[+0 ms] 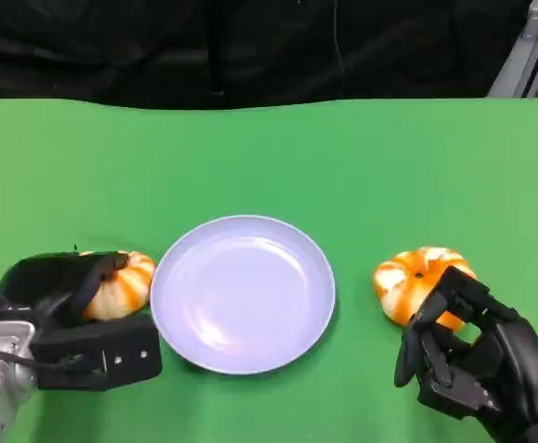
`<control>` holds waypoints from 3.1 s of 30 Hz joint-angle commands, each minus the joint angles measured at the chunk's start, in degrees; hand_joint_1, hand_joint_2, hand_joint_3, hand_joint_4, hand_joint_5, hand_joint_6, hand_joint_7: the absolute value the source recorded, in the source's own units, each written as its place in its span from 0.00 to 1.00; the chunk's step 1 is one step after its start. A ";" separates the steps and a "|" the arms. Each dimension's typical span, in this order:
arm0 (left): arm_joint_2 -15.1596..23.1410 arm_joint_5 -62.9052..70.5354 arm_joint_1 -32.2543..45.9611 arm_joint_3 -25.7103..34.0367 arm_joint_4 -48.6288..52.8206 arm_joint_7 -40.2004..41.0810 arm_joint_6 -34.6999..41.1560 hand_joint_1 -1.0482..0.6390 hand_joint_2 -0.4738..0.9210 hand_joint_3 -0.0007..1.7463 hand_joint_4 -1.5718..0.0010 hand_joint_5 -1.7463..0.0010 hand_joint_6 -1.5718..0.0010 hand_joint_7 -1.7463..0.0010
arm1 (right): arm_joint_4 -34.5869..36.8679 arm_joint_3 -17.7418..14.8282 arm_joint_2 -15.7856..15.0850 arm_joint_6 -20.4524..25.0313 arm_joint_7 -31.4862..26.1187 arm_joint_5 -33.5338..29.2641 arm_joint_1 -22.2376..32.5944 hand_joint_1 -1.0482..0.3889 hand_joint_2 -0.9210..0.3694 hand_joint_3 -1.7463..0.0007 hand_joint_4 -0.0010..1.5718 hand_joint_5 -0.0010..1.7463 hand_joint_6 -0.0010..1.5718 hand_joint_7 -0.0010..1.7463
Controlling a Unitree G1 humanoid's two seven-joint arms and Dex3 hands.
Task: Grasp the bread from the table and place it into the plate.
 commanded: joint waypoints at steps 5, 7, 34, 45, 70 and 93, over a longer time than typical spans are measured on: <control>-0.61 -3.39 0.86 2.19 -1.19 3.70 2.07 0.59 1.00 0.16 0.53 0.03 0.66 0.04 | -1.06 -0.14 -0.43 0.00 -0.57 0.22 0.25 0.65 0.29 0.30 0.56 1.00 0.40 0.99; 0.02 -3.72 0.76 2.58 -2.45 3.26 3.07 0.57 1.00 0.14 0.55 0.01 0.67 0.06 | -1.07 -0.14 -0.56 -0.12 -0.58 0.02 0.30 0.65 0.29 0.30 0.55 1.00 0.40 0.99; 0.10 -2.02 6.52 3.67 -34.56 -5.16 7.83 0.59 1.00 0.13 0.53 0.00 0.66 0.00 | -0.32 -0.59 -0.50 -0.11 0.37 1.00 0.01 0.65 0.27 0.33 0.54 1.00 0.40 0.97; -5.44 -0.10 4.69 -1.42 -31.06 -8.30 6.89 0.55 1.00 0.13 0.56 0.00 0.68 0.04 | -1.00 -0.19 -0.17 -0.06 -0.48 0.16 0.27 0.65 0.28 0.31 0.56 1.00 0.41 0.98; -1.78 -3.01 3.96 -1.98 -29.72 -24.75 0.17 0.00 1.00 0.40 1.00 1.00 0.99 1.00 | -1.84 0.11 -0.19 0.25 -0.74 0.07 0.68 0.64 0.29 0.31 0.55 1.00 0.40 0.98; -9.25 -44.87 17.02 19.87 -40.98 -34.50 2.47 0.64 0.74 0.71 0.41 0.14 0.37 0.32 | -2.31 0.30 -0.28 0.42 -1.16 0.10 0.79 0.65 0.29 0.31 0.55 1.00 0.40 0.97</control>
